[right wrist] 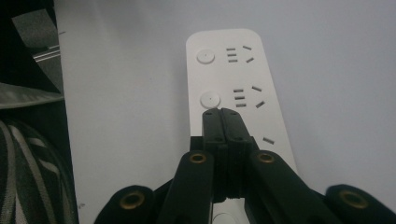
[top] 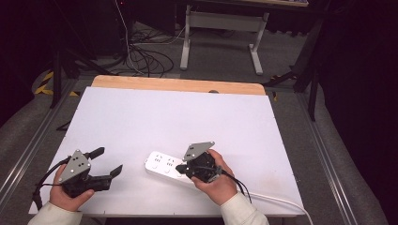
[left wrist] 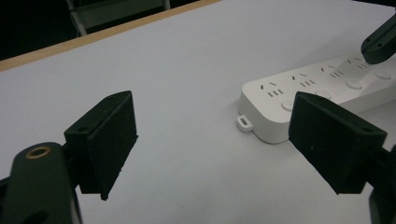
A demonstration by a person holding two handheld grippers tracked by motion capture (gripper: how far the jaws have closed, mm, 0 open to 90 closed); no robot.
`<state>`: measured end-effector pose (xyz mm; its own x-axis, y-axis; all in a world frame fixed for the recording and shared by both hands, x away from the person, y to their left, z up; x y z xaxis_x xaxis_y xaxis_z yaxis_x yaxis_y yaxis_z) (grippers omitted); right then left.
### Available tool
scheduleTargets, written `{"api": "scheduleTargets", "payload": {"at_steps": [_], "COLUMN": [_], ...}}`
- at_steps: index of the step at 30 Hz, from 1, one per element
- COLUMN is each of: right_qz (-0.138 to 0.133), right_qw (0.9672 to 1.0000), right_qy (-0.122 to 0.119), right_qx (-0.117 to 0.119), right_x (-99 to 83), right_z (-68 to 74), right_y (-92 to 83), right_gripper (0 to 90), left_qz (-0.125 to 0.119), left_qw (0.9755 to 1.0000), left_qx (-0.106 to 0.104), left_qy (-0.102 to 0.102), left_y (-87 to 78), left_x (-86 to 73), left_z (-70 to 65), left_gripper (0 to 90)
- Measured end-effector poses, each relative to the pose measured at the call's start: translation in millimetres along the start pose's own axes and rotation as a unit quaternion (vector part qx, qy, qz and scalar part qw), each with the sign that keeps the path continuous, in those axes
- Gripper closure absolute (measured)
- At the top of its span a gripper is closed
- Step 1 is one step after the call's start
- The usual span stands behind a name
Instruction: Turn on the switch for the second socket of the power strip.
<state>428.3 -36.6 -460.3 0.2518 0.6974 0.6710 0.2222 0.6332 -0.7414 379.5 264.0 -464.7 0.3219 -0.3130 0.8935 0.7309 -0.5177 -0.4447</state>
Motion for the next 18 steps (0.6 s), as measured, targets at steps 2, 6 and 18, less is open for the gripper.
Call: {"api": "scheduleTargets", "payload": {"at_steps": [2, 6, 18], "right_qz": [0.009, 0.017, 0.041], "right_qw": [0.9999, 0.9998, 0.9991], "right_qy": [0.004, 0.007, 0.000], "right_qx": [0.003, 0.011, -0.004], "right_x": [-0.8, -2.5, -5.3], "right_z": [0.0, 0.6, 2.9], "right_y": [3.0, 8.9, 18.8], "right_gripper": [90.0, 90.0, 90.0], "left_qz": [0.000, 0.000, 0.002], "left_qw": [1.0000, 1.0000, 1.0000], "left_qx": [0.003, 0.002, 0.004], "left_qy": [0.004, 0.001, 0.005], "left_y": [0.1, 0.2, 0.3], "left_x": [0.1, -0.1, -0.2], "left_z": [0.6, 0.3, 0.6], "left_gripper": [15.8, 15.8, 15.8]}}
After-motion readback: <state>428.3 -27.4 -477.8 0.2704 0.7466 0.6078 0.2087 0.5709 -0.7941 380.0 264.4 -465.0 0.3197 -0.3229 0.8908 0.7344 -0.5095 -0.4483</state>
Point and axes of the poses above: each handheld gripper's, and its own axes: y roughly forward along the jaws, x roughly out of its top, z roughly to its left, the point moved 4 cm from there along y, roughly forward along the jaws, and after that the axes turned 2 degrees about z, right-handed, at the moved point
